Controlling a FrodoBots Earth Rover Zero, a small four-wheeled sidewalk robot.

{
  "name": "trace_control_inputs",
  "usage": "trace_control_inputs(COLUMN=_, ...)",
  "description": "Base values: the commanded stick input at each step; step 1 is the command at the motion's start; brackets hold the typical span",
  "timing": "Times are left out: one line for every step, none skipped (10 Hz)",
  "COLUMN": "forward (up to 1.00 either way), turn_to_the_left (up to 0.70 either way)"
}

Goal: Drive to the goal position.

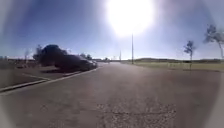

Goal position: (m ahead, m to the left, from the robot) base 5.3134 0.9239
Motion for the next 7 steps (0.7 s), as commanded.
trace_control_inputs(forward=0.70, turn_to_the_left=-0.03)
trace_control_inputs(forward=0.70, turn_to_the_left=-0.02)
trace_control_inputs(forward=0.70, turn_to_the_left=0.00)
trace_control_inputs(forward=0.70, turn_to_the_left=0.00)
trace_control_inputs(forward=0.70, turn_to_the_left=0.00)
trace_control_inputs(forward=0.70, turn_to_the_left=0.00)
trace_control_inputs(forward=0.70, turn_to_the_left=0.00)
